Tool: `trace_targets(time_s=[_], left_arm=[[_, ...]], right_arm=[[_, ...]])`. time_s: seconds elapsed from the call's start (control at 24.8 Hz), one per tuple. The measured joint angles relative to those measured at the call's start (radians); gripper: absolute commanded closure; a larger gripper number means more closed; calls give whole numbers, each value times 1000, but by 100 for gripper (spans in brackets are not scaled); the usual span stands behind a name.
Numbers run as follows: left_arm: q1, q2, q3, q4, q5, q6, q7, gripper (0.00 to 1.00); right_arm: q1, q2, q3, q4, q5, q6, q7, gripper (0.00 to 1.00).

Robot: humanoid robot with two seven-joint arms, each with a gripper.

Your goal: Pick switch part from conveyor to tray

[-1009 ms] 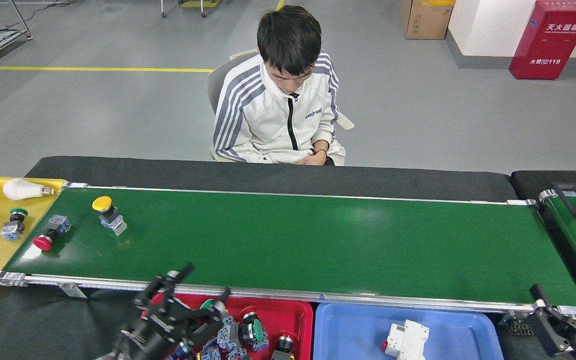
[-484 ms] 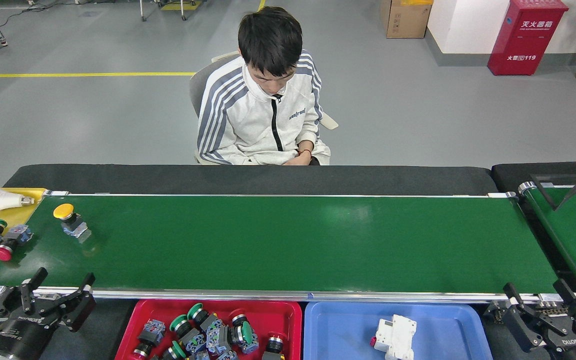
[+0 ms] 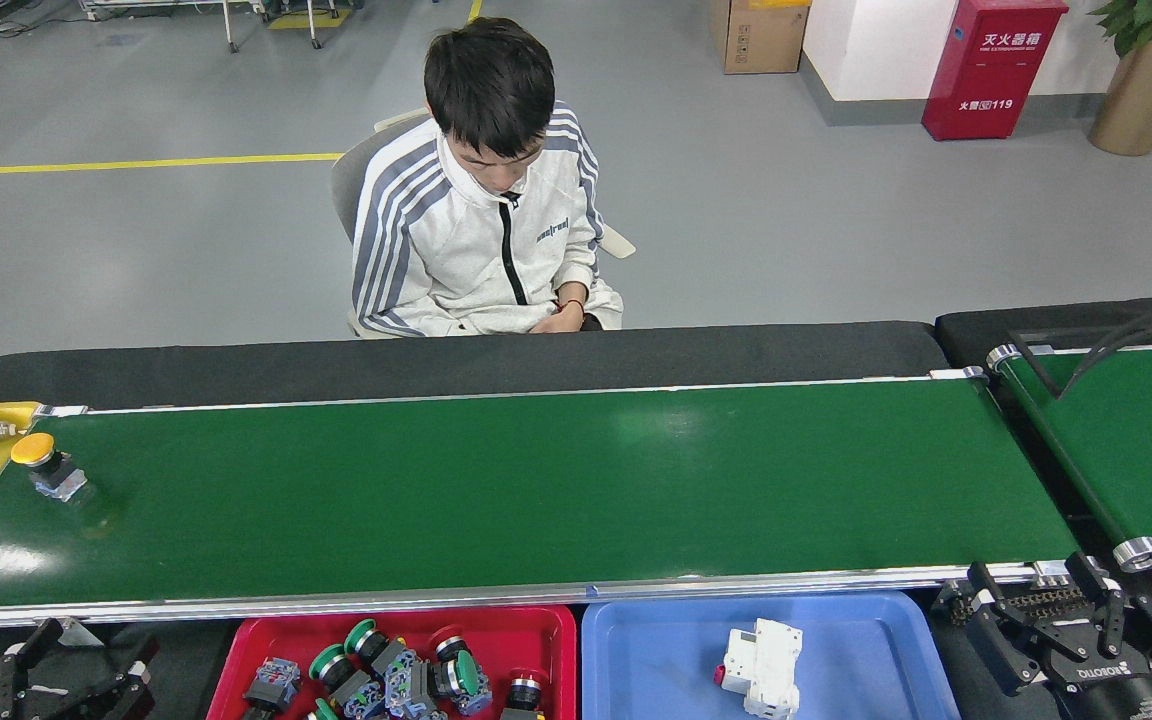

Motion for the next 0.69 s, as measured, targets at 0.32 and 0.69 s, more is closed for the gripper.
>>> trace_targets(time_s=[0.32, 0.69], left_arm=[[0, -30, 15, -2, 0, 57, 36, 1], [10, -33, 15, -6, 0, 115, 115, 1]], right_arm=[[0, 0, 0, 2, 0, 2, 0, 1], [10, 16, -5, 4, 1, 22, 4, 1]])
